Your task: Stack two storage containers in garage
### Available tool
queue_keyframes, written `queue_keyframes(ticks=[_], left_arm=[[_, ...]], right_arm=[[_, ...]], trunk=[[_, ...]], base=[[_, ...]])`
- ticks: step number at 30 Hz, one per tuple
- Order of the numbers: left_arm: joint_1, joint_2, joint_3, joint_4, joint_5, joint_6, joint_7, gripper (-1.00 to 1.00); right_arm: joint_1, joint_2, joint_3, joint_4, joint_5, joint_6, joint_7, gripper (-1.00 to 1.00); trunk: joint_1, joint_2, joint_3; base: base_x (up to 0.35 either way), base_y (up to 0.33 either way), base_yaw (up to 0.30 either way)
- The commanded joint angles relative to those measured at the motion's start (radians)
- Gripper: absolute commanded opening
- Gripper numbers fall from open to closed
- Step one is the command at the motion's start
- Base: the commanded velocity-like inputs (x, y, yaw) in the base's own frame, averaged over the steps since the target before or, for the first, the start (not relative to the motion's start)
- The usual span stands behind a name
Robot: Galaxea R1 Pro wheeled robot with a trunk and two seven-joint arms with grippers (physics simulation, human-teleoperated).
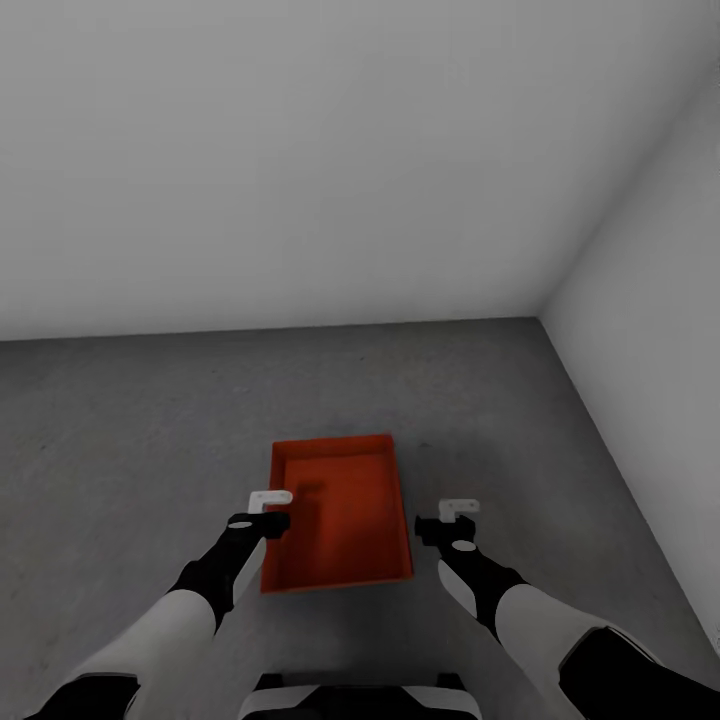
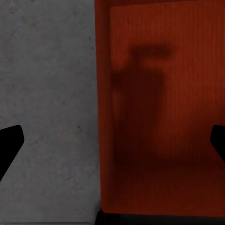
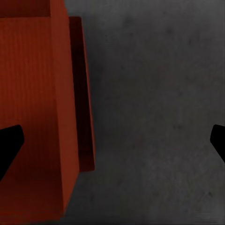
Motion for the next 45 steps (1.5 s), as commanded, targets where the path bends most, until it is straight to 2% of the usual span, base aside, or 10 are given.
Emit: queue_keyframes(ticks=[1,13,45], left_arm=[[0.0,-0.001,0.002,-0.002,-0.002,0.006,0.002,1.0],[0.0,0.001,0.003,-0.002,-0.003,0.005,0.003,1.0],[0.0,0.001,0.003,0.0,-0.004,0.005,0.009,1.0]], right_arm=[[-0.001,0.0,0.008,0.001,-0.011,-0.004,-0.004,1.0],[-0.001,0.0,0.009,0.001,-0.011,-0.004,-0.004,1.0],[-0.001,0.002,0.011,0.001,-0.011,-0.004,-0.004,1.0]], trunk=[[0.0,-0.002,-0.001],[0.0,-0.002,-0.001],[0.0,-0.002,0.044]], base=[[-0.275,0.0,0.0],[-0.273,0.0,0.0],[-0.006,0.0,0.0]])
